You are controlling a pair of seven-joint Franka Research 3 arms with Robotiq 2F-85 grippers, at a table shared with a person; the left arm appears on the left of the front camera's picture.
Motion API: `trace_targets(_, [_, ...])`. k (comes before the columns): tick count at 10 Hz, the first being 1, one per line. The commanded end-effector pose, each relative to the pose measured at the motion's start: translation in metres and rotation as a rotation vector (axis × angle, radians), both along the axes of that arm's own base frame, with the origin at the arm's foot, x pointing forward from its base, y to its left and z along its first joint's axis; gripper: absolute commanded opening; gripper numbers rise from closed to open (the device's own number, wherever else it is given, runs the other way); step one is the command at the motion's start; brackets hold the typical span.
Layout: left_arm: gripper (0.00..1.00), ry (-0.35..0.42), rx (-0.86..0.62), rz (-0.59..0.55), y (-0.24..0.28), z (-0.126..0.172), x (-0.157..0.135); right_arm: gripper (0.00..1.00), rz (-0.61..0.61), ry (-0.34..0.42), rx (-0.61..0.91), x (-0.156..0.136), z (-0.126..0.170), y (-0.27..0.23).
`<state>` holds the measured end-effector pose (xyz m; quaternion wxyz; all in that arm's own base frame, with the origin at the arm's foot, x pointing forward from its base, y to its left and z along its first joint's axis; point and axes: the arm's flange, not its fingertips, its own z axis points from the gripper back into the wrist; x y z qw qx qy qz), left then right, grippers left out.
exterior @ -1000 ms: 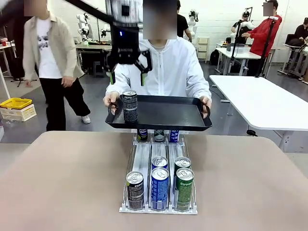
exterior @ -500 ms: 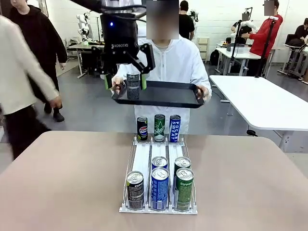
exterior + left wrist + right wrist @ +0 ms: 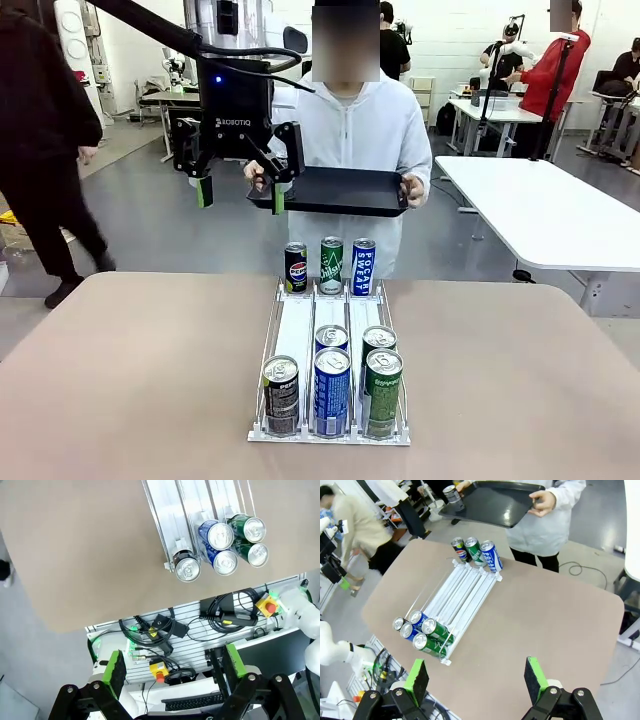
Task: Retrieve and hand over the desired beverage to the person.
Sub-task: Place the picked can on the Handle tray extended by the person, then pick up another can of the same type that the person held from the Automatic Can Dispenser.
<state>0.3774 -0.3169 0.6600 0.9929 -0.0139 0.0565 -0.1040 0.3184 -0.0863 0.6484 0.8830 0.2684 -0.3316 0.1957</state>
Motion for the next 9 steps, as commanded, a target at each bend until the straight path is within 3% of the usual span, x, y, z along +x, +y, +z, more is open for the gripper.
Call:
trace_targets(1, [1.0, -0.017, -0.012, -0.005, -0.0035, 0.0044, -0.002, 1.0, 0.021, -0.012, 0.029, 0.0014, 0.0009, 0.0001])
trace_targets(9, [1.0, -0.017, -0.012, -0.005, -0.0035, 0.0044, -0.002, 1.0, 0.021, -0.012, 0.029, 0.0014, 0.0009, 0.0001])
